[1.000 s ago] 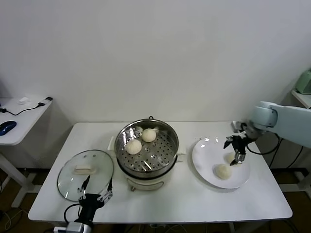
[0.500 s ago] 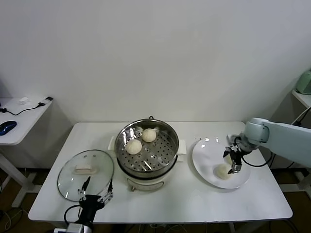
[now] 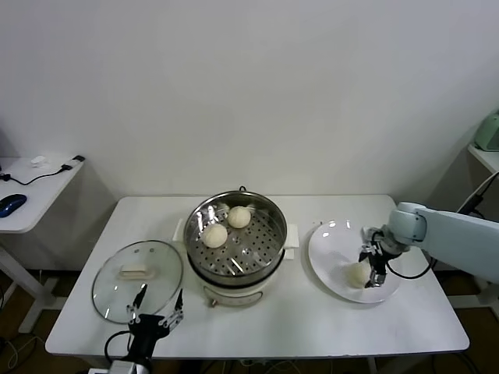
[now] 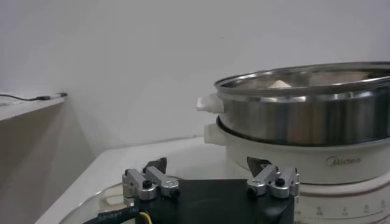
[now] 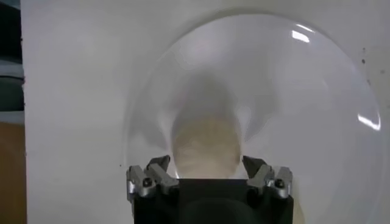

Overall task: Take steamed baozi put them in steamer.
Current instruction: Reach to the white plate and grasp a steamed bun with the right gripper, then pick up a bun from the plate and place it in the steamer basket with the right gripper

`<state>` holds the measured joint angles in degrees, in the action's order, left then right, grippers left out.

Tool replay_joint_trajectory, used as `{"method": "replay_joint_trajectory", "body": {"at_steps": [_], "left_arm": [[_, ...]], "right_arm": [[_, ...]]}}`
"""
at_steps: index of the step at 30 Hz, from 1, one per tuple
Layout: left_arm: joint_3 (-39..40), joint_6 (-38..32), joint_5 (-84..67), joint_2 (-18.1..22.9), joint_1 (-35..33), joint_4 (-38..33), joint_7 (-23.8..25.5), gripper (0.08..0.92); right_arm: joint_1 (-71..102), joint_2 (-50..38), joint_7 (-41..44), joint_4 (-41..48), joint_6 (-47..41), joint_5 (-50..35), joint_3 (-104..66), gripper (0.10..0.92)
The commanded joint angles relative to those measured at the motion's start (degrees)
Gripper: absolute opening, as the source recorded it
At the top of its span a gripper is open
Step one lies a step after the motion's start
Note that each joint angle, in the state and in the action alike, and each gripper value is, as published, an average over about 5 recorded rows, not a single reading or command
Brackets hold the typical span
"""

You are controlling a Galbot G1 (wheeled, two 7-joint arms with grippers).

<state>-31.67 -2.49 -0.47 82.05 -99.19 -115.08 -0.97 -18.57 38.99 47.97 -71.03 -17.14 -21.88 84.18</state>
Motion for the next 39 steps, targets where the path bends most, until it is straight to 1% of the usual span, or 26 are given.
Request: {"method": "replay_joint_trajectory", "body": {"at_steps": [1,4,7,13,17,21,24,27,30,34,36,39], "left_arm": [[0.03,-0.02,0.07,0.02,-0.06,-0.06,-0.01,0.823],[0.06,-0.04,0.15,0.01,-0.13,-0.2,-0.03,0.823],[0.09,-0.07,0.23,0.02,-0.19,-0.35,-0.05,0.823],[0.41,-0.2,0.61,0.14,-0.67,-0.97,-0.06,0.823],[0.68,-0.26,0.83,0.21,-0.87,-1.33,-0.05,0.823],[0.83,-0.23,0.91,-0.06,-0.69,-1.38,-0.04,0.823],[0.79,-0.1,0.94,-0.23,-0.38,-1.29,-0.01,0.823],[0.74,0.03,0.93,-0.31,-0.11,-1.18,0.03,0.823],[0.67,0.14,0.85,-0.41,0.17,-0.97,0.02,0.823],[0.53,0.3,0.71,-0.51,0.46,-0.71,0.0,0.823],[0.39,0.32,0.6,-0.55,0.49,-0.57,-0.02,0.823],[0.11,0.26,0.39,-0.67,0.39,-0.26,-0.12,0.823]], "right_arm": [[1.97,0.15,-1.2,0.47,-0.52,0.63,-1.69,0.723],[1.7,0.07,-1.0,0.16,-0.3,0.59,-1.66,0.665],[1.14,-0.17,-0.58,-0.38,0.18,0.71,-1.75,0.626],[-4.64,-1.09,1.93,-1.44,2.22,2.33,-0.27,0.611],[-17.5,0.49,5.79,-1.72,6.65,1.96,5.41,0.611],[-33.54,7.31,9.35,-2.76,14.25,-0.76,13.03,0.611],[-42.53,13.99,11.2,-3.54,19.98,-3.39,14.12,0.611],[-46.16,20.35,12.5,-4.33,25.54,-4.49,11.6,0.609],[-45.71,25.22,12.69,-6.34,30.84,-3.74,8.48,0.609],[-41.72,30.68,11.77,-12.66,37.11,-0.36,5.73,0.61],[-38.56,32.52,11.5,-16.36,39.8,3.33,4.71,0.609],[-33.49,34.24,10.54,-20.31,42.99,11.2,3.31,0.609]]}}
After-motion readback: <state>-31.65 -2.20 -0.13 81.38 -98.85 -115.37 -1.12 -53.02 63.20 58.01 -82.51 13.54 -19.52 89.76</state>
